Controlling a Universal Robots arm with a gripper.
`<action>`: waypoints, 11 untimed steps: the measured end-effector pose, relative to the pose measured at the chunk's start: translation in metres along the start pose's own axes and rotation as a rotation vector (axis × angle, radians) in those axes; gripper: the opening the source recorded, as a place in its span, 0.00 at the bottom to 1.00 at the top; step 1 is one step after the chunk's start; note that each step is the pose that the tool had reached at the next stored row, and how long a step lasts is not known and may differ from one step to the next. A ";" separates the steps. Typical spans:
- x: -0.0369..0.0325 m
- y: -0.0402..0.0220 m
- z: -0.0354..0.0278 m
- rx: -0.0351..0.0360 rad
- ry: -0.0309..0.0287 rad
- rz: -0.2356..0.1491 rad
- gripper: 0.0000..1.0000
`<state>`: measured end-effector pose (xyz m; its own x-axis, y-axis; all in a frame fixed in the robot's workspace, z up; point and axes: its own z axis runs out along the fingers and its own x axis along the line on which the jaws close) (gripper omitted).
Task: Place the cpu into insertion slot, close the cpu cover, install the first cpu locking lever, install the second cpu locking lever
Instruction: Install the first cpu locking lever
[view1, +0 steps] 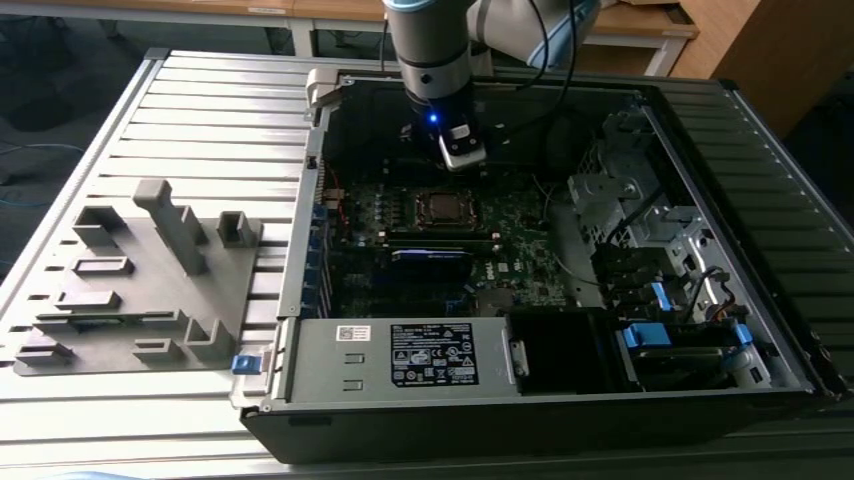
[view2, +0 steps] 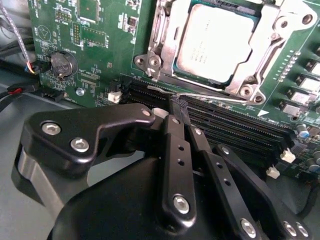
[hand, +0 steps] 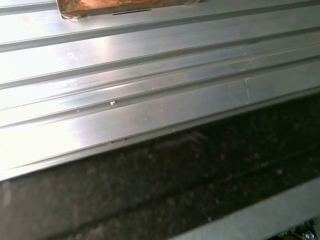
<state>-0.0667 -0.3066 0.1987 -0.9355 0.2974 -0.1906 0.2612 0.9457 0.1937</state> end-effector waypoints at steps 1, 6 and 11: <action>-0.0001 -0.0004 0.0002 -0.0008 -0.0010 -0.001 0.11; 0.0000 -0.0016 0.0004 -0.0017 -0.0041 -0.002 0.11; -0.0003 -0.0013 -0.0016 -0.0018 -0.0041 -0.002 0.11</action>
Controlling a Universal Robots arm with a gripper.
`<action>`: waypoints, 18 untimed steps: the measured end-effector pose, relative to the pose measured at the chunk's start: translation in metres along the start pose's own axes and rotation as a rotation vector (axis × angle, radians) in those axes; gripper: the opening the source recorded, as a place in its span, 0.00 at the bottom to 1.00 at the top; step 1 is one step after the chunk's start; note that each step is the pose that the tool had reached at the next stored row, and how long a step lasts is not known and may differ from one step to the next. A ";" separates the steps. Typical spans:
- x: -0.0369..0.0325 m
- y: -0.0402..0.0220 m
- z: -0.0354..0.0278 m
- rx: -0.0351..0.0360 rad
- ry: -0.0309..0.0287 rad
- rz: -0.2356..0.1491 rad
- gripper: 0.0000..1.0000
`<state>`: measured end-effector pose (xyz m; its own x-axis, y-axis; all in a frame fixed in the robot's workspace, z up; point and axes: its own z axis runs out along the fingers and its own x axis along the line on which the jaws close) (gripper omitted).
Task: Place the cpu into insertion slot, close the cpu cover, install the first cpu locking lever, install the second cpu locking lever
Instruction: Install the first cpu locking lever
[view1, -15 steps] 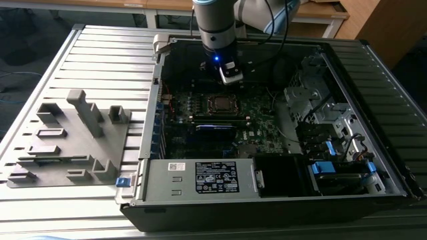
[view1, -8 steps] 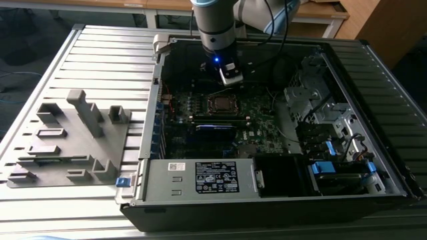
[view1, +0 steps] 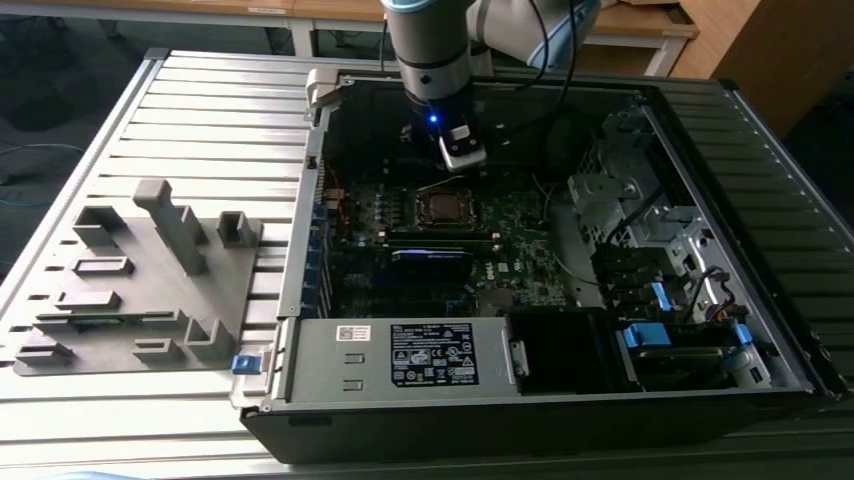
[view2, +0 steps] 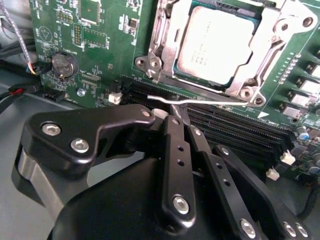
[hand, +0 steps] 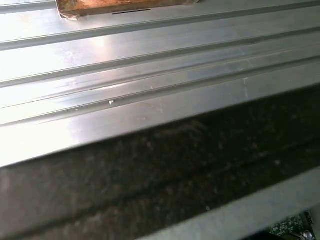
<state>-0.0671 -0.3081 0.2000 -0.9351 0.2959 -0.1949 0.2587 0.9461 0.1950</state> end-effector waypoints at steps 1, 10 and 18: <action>-0.0003 0.0004 -0.0015 -0.0002 0.0000 0.000 0.11; -0.0011 0.0025 -0.0096 -0.0151 0.0043 0.004 0.11; 0.0001 0.0030 -0.0140 -0.0309 0.0085 0.008 0.11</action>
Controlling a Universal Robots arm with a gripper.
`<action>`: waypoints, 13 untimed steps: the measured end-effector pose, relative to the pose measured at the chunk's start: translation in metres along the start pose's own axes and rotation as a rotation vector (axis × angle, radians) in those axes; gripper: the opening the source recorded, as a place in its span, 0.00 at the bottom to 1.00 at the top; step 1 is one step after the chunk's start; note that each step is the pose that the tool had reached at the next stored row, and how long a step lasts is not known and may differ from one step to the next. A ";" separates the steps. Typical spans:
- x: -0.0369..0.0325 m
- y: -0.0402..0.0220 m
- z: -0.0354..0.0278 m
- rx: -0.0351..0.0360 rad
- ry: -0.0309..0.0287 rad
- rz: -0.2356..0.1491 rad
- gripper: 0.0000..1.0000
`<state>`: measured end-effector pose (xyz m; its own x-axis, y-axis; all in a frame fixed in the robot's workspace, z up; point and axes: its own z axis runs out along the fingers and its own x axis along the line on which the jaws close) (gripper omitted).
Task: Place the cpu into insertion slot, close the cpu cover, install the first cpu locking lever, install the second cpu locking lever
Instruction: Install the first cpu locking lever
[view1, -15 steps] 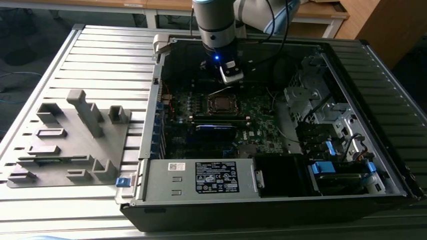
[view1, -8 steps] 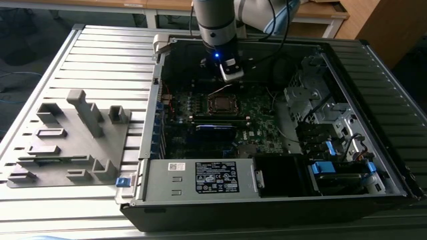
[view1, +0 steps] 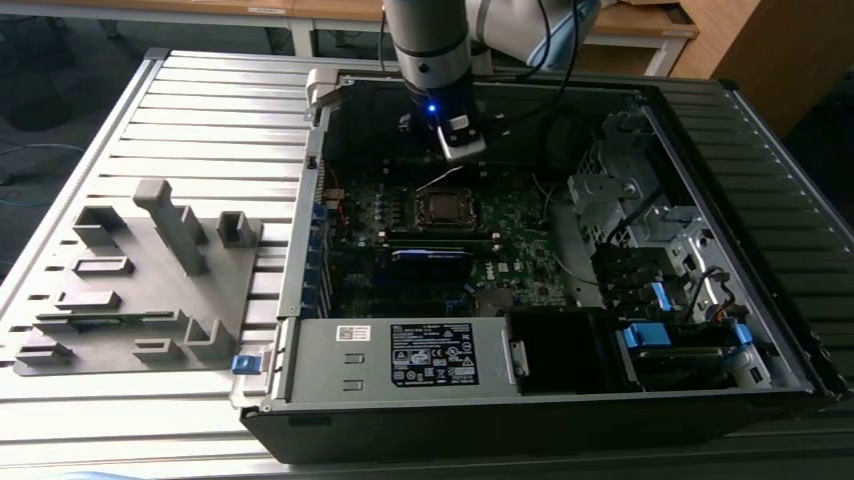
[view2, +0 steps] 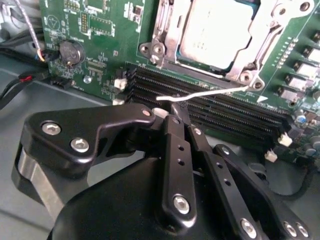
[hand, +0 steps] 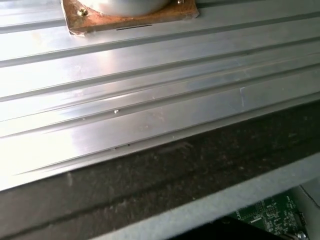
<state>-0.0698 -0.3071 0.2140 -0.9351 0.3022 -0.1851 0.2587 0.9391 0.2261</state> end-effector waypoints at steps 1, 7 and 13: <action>-0.0004 0.0005 -0.0021 -0.0009 0.0002 0.000 0.11; -0.0016 0.0020 -0.0081 -0.0027 0.0005 0.001 0.11; 0.0007 0.0013 -0.0090 -0.0026 0.0001 0.001 0.11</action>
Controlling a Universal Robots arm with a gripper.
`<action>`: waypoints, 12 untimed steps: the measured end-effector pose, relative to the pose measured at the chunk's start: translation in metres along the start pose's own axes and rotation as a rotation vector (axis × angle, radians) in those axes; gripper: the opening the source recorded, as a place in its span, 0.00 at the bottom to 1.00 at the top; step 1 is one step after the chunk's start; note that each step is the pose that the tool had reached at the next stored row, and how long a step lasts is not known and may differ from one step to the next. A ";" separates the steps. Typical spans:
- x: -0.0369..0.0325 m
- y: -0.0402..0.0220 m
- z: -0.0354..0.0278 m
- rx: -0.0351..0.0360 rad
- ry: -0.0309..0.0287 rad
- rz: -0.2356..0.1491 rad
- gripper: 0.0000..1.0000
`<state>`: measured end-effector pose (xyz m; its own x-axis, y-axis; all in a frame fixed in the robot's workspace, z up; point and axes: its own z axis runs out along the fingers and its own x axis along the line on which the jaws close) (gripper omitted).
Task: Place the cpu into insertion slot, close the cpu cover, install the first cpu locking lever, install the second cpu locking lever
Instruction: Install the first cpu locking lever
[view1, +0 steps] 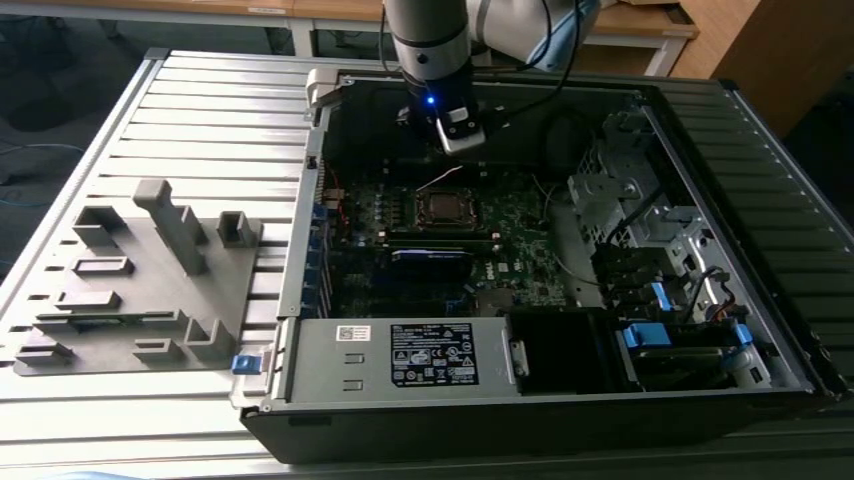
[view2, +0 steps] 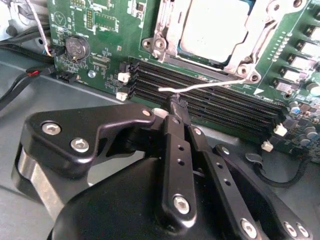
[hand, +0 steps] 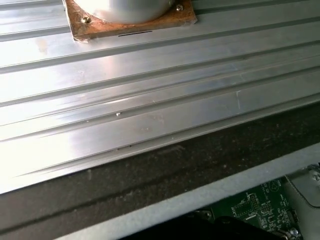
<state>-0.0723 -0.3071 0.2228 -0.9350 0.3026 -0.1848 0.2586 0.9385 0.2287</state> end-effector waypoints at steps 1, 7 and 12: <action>0.0006 -0.0002 -0.0002 -0.0001 -0.0003 0.000 0.11; 0.0013 -0.0014 -0.0006 -0.0003 -0.0007 0.000 0.11; 0.0003 -0.0042 -0.0011 -0.0004 -0.0008 0.000 0.11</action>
<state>-0.0739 -0.3111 0.2228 -0.9348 0.3027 -0.1857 0.2583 0.9385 0.2291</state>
